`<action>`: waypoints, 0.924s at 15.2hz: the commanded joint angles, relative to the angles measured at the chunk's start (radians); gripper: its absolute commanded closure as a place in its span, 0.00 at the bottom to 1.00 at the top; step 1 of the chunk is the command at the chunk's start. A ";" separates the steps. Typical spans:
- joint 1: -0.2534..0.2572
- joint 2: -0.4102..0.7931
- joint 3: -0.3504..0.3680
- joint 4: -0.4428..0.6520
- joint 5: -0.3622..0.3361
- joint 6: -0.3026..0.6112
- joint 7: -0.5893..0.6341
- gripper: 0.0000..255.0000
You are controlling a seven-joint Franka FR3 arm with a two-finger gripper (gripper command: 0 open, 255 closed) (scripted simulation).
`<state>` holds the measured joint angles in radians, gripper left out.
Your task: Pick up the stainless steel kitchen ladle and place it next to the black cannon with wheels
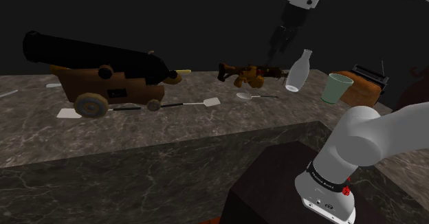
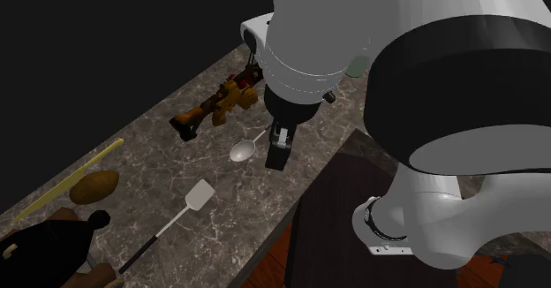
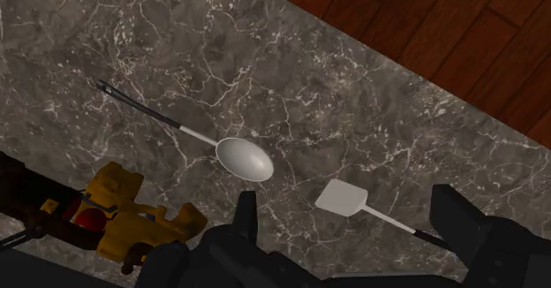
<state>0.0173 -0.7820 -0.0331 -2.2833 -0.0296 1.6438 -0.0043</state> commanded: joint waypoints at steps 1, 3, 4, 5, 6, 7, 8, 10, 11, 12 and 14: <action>0.000 0.000 0.000 0.000 0.000 0.000 0.000 0.00; 0.016 -0.015 -0.041 -0.064 -0.029 0.047 -0.099 0.00; 0.023 -0.019 -0.063 -0.093 -0.045 0.071 -0.148 0.00; 0.030 -0.022 -0.085 -0.120 -0.061 0.095 -0.197 0.00; 0.037 -0.022 -0.107 -0.146 -0.077 0.120 -0.247 0.00; 0.044 -0.021 -0.131 -0.170 -0.094 0.146 -0.296 0.00; 0.049 -0.017 -0.154 -0.193 -0.111 0.172 -0.345 0.00; 0.061 -0.003 -0.204 -0.232 -0.146 0.227 -0.444 0.00; 0.068 0.008 -0.230 -0.248 -0.164 0.255 -0.493 0.00; 0.074 0.021 -0.256 -0.263 -0.182 0.284 -0.542 0.00; 0.088 0.055 -0.310 -0.287 -0.216 0.345 -0.640 0.00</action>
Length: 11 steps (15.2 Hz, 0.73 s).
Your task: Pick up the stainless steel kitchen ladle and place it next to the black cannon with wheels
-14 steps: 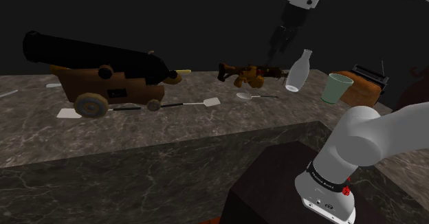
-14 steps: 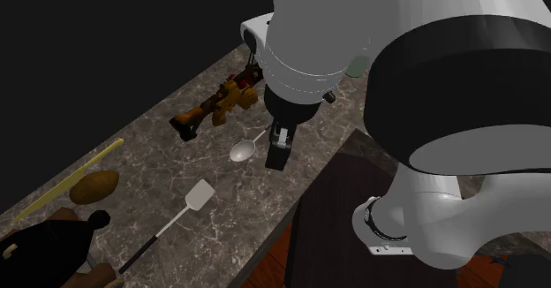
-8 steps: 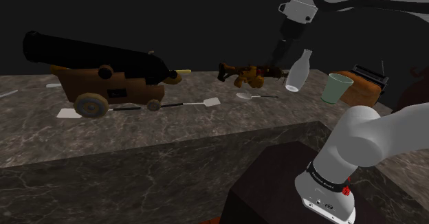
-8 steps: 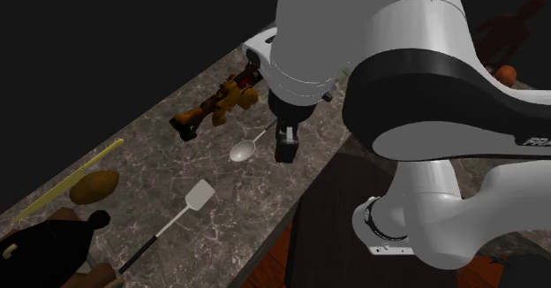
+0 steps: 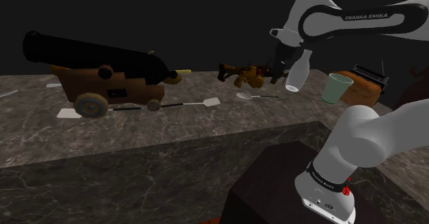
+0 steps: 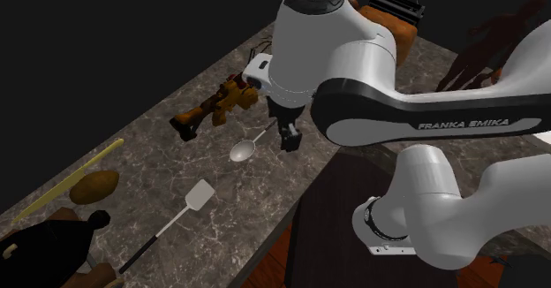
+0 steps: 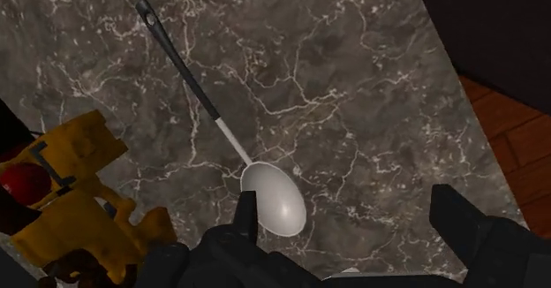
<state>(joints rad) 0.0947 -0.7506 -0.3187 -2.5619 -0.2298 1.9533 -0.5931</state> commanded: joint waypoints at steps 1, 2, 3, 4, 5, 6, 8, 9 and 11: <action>0.018 0.044 -0.052 -0.017 -0.031 0.067 -0.101 0.00; 0.026 0.067 -0.080 -0.024 -0.046 0.099 -0.151 0.00; 0.035 0.093 -0.108 -0.029 -0.060 0.131 -0.201 0.00; 0.045 0.121 -0.136 -0.032 -0.071 0.165 -0.251 0.00; 0.056 0.151 -0.165 -0.033 -0.082 0.199 -0.302 0.00; 0.068 0.184 -0.194 -0.032 -0.090 0.233 -0.354 0.00; 0.098 0.255 -0.255 -0.024 -0.098 0.302 -0.459 0.00; 0.116 0.294 -0.286 -0.018 -0.097 0.337 -0.514 0.00; 0.159 0.378 -0.350 0.000 -0.082 0.407 -0.629 0.00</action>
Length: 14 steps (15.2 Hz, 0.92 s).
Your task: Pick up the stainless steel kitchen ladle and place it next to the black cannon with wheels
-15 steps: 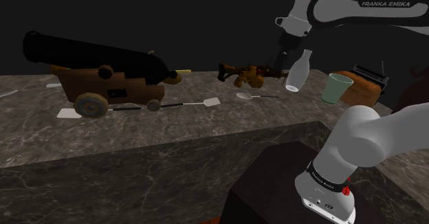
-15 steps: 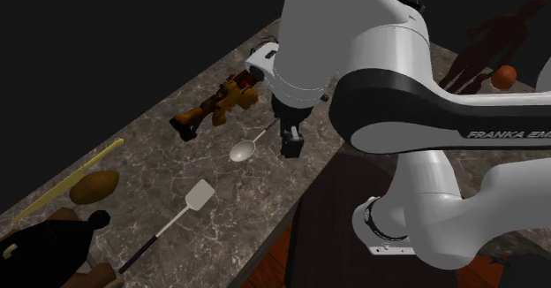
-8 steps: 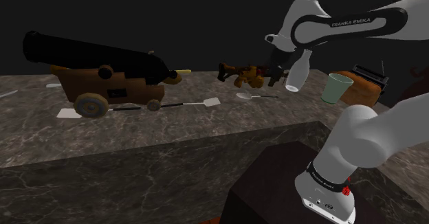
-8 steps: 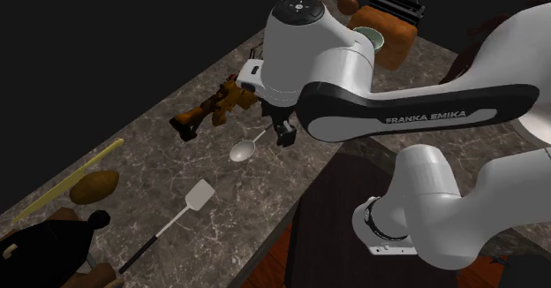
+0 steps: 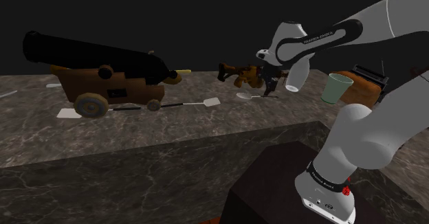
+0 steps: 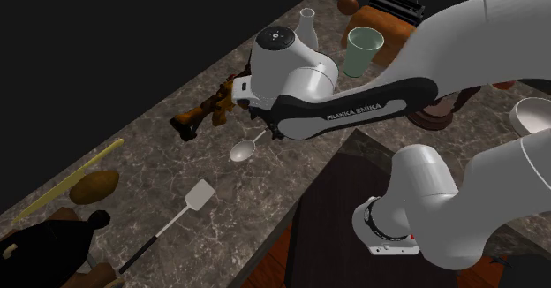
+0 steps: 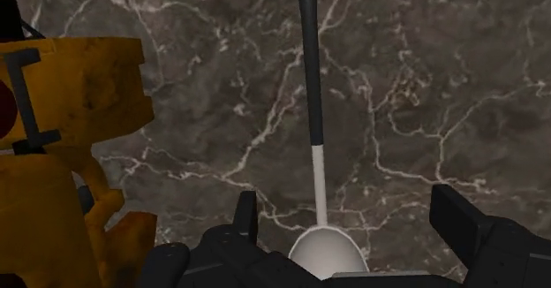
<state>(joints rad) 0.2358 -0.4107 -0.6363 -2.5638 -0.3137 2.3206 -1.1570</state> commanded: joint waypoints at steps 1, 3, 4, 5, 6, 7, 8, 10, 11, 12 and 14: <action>0.018 0.040 -0.034 0.002 0.002 0.042 -0.068 0.00; 0.025 0.065 -0.046 -0.008 0.010 0.076 -0.076 0.00; 0.029 0.078 -0.053 -0.012 0.015 0.093 -0.080 0.00; 0.033 0.092 -0.059 -0.016 0.020 0.110 -0.084 0.00; 0.038 0.106 -0.066 -0.020 0.026 0.127 -0.089 0.00; 0.043 0.120 -0.072 -0.024 0.032 0.144 -0.094 0.00; 0.051 0.144 -0.083 -0.030 0.045 0.172 -0.104 0.00; 0.051 0.143 -0.083 -0.030 0.045 0.172 -0.104 0.00; 0.051 0.144 -0.083 -0.030 0.045 0.172 -0.104 0.00; 0.051 0.144 -0.083 -0.030 0.045 0.172 -0.104 0.00; 0.051 0.144 -0.083 -0.030 0.045 0.172 -0.104 0.00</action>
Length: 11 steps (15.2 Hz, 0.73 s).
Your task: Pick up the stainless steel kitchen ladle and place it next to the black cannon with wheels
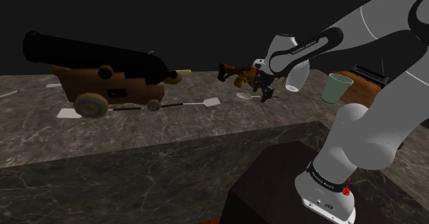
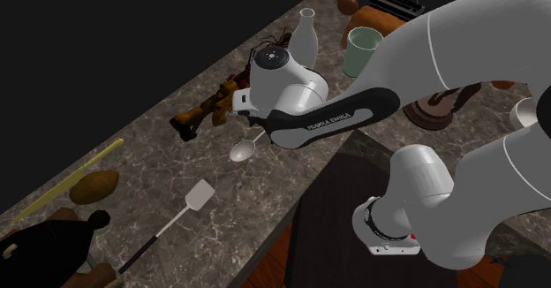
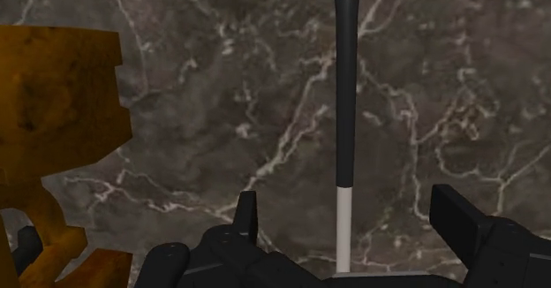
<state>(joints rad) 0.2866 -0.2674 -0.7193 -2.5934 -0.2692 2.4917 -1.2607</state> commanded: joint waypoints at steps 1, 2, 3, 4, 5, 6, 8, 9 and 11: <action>0.000 0.000 0.000 0.000 0.000 0.000 0.000 0.00; 0.000 0.000 0.000 0.000 0.000 0.000 0.000 0.00; 0.000 0.000 0.000 0.000 0.000 0.000 0.000 1.00; 0.000 0.000 0.000 0.000 0.000 0.000 0.000 1.00; 0.000 0.000 0.000 0.000 0.000 0.000 0.000 1.00; 0.000 0.000 0.000 0.000 0.000 0.000 0.000 1.00; 0.000 0.000 0.000 0.000 0.000 0.000 0.000 1.00; 0.000 0.000 0.000 0.000 0.000 0.000 0.000 1.00; 0.000 0.000 0.000 0.000 0.000 0.000 0.000 1.00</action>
<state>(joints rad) 0.2867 -0.2673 -0.7194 -2.5935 -0.2691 2.4919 -1.2608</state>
